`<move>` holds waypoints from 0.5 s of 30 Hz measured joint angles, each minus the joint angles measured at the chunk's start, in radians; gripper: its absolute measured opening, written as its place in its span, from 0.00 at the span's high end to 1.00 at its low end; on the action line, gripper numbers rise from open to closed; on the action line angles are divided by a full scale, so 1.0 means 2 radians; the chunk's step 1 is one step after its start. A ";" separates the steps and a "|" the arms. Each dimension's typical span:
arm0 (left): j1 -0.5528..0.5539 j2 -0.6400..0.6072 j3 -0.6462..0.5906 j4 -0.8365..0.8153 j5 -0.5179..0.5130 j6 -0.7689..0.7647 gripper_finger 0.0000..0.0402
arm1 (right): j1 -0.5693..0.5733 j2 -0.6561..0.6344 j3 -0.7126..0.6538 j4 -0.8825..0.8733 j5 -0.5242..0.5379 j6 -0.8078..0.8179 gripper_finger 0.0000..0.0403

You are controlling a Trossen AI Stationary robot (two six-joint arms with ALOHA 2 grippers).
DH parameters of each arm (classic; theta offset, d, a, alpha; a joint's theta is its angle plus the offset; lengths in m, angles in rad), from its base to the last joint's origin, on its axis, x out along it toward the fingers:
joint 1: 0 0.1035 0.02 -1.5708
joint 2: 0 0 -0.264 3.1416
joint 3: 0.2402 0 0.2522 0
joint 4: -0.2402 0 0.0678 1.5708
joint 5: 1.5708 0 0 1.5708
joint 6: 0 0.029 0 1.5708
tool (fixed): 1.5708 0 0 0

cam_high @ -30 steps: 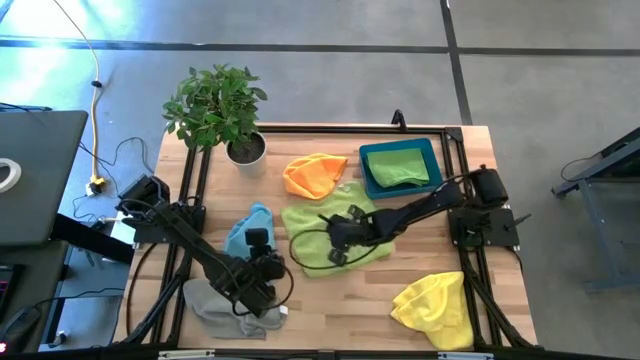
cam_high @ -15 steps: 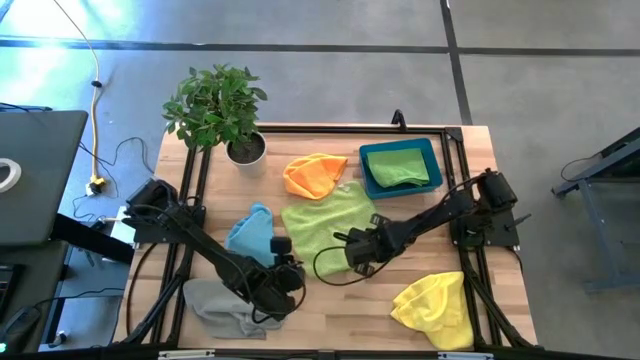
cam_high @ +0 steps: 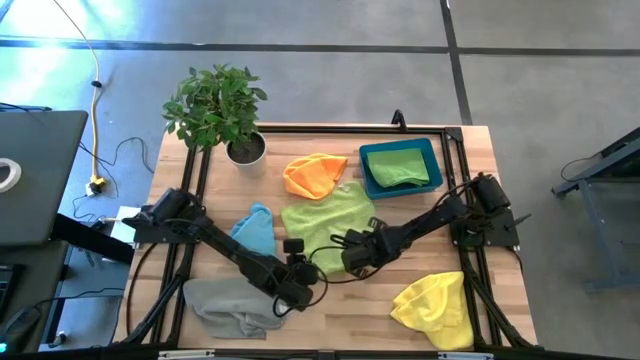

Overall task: Fold microfiber towels
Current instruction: Fold the light green microfiber cloth

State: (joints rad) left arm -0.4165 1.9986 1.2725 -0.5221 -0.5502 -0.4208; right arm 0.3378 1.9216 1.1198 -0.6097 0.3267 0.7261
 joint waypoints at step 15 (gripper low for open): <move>0.036 0.033 0.000 -0.060 -0.065 0.003 0.74 | 0.017 0.002 -0.001 0.029 0.012 0.030 0.75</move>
State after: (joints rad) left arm -0.3448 2.0648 1.2724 -0.6428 -0.6812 -0.4156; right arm 0.3719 1.9251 1.1172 -0.5510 0.3511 0.7870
